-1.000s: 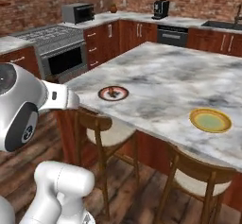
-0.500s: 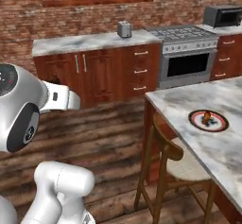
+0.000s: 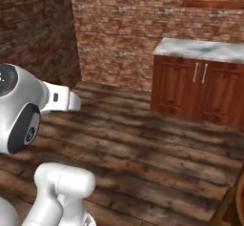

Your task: Transport the chicken drumstick and sweet potato to the fridge. Place the chicken drumstick on the rack containing meat and place the sweet potato on the rack containing the vegetable, ensuring meats and vegetables are on different racks.

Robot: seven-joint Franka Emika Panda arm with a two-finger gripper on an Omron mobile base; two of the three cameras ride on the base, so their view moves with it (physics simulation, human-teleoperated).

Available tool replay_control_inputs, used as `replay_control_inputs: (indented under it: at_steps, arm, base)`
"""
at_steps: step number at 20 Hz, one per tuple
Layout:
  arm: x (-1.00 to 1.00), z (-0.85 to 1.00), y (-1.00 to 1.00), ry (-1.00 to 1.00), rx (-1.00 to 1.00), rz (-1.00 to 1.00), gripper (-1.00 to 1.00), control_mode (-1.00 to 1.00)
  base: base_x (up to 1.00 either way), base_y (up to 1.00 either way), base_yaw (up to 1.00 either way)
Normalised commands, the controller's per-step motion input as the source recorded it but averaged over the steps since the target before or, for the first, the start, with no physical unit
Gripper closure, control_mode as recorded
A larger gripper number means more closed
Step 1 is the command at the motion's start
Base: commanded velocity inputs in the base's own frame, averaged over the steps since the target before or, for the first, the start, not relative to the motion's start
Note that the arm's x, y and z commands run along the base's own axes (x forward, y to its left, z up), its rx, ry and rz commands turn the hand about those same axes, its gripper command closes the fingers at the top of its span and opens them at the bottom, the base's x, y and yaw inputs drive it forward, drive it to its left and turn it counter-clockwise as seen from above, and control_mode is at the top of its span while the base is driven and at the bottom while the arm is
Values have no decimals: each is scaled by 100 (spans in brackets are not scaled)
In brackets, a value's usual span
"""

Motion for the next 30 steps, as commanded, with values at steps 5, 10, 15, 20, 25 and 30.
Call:
replay_control_inputs:
  at_steps: [5,10,15,20,25,30]
  arm:
    - [0,0,0,0,0,0,100,100]
    - [0,0,0,0,0,0,100,100]
    - [0,0,0,0,0,0,100,100]
    - [0,0,0,0,0,0,100,100]
    - [0,0,0,0,0,0,100,100]
    - [0,0,0,0,0,0,100,100]
  base:
    - [0,0,100]
    - [0,0,100]
    - [2,0,100]
    - [1,0,100]
    - [0,0,100]
    - [1,0,100]
